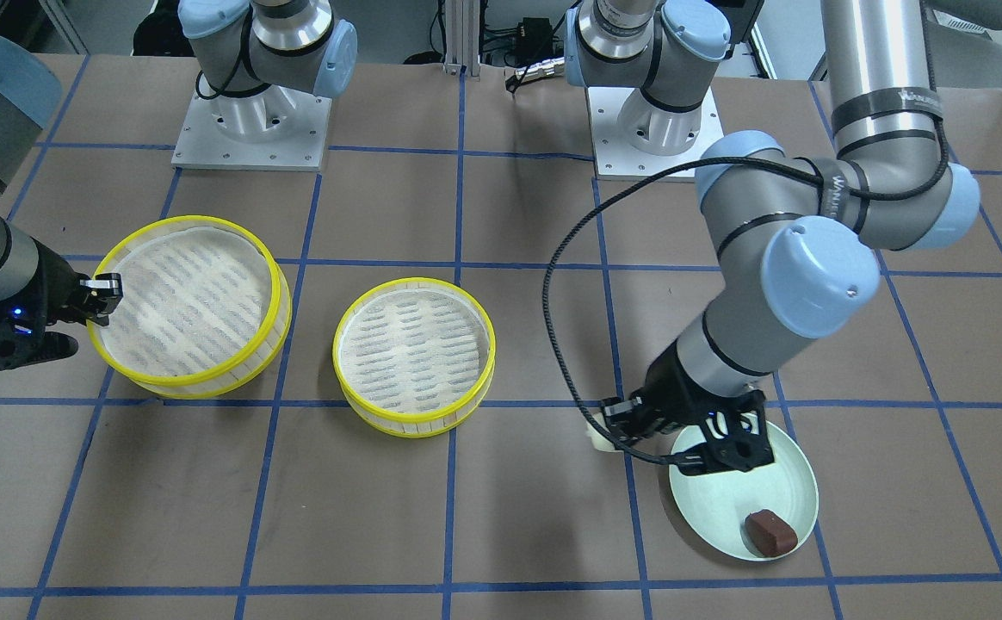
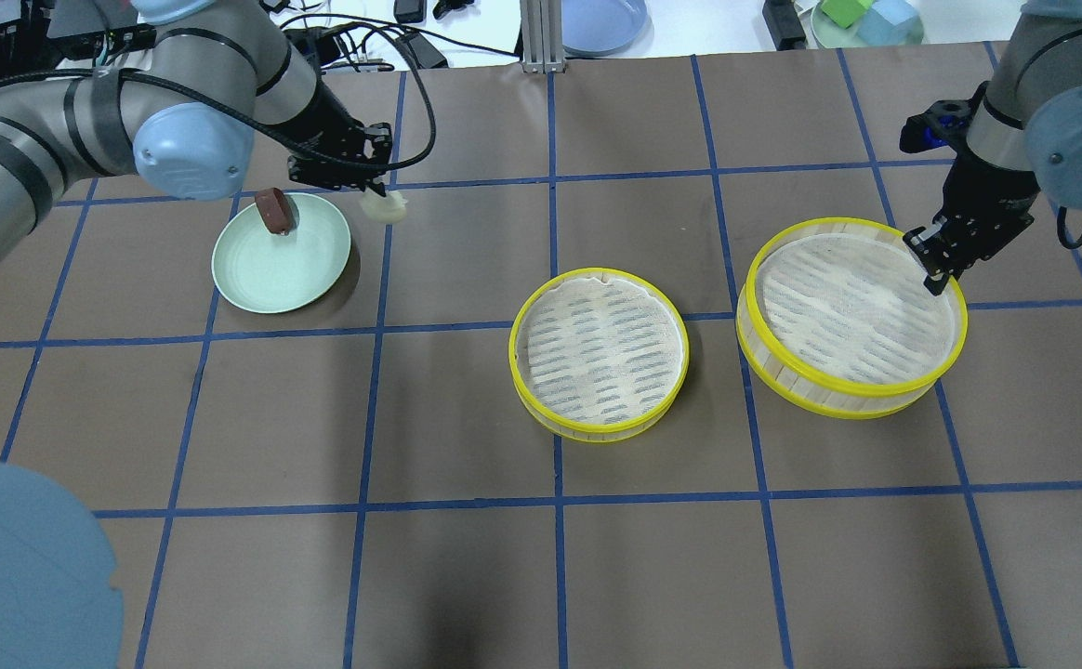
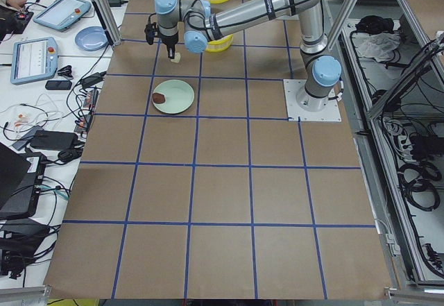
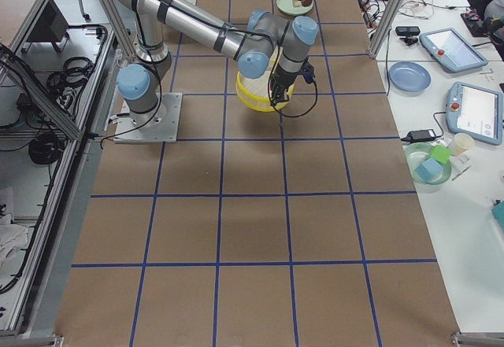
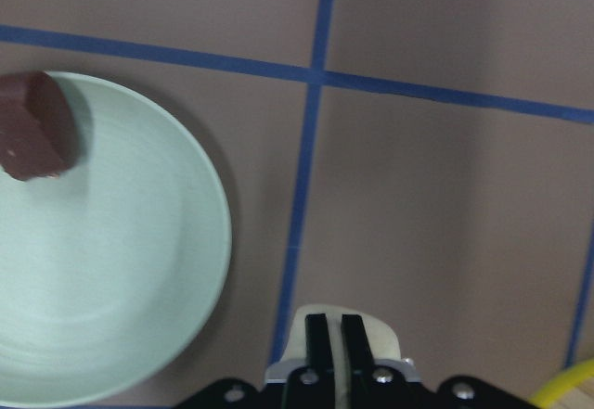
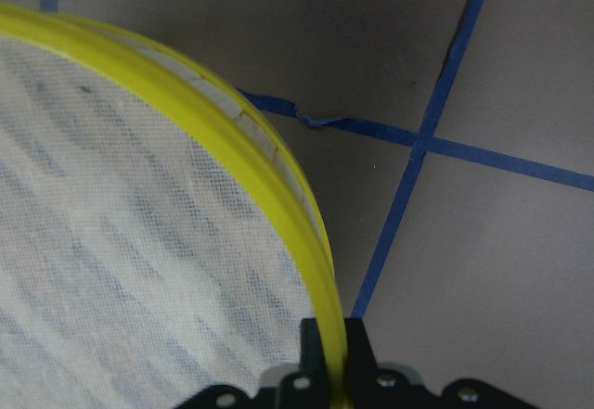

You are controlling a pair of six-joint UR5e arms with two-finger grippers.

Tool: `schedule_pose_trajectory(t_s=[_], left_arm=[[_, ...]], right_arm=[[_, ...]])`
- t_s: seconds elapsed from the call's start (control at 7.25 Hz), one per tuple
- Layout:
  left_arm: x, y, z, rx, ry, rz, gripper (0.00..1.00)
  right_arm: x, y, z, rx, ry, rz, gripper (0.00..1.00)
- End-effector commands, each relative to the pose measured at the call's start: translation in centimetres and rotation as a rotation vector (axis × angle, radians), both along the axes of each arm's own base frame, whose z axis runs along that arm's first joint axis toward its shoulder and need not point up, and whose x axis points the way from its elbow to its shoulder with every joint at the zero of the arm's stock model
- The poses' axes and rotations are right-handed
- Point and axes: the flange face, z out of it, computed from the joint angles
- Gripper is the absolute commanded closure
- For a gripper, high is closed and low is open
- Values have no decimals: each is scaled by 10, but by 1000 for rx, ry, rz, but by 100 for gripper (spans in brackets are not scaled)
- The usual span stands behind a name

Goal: Place buns in different layers of steamer
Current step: 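Carry the white bun into the bottom steamer tier and release it, then restack the top tier with the right gripper while the left returns to the plate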

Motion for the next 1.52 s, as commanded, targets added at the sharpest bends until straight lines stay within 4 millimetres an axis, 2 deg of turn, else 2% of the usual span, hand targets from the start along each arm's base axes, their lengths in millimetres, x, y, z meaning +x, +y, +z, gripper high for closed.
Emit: schedule_pose_trajectory(t_s=[0.0,0.28,0.55,0.69,0.83,1.1,1.24,1.38], left_arm=[[-93,39,-17,93,88,10,100],[-147,78,-47,196,141,10,100],[-163,94,-62,242,160,10,96],[-166,96,-62,245,167,5,14],[-166,95,-61,230,168,-20,0],[-166,91,-52,202,166,-25,0],[-154,80,-39,143,146,-43,0],[-114,58,-22,38,-5,-89,0]], right_arm=[[0,0,0,1,0,0,100],[0,1,-1,2,-2,0,100],[4,1,0,2,2,-6,100],[5,1,-1,8,2,-19,100],[8,2,0,8,5,-30,100],[10,4,-1,10,4,-46,100],[16,4,-1,9,2,-43,100],[32,4,1,3,15,-77,100]])
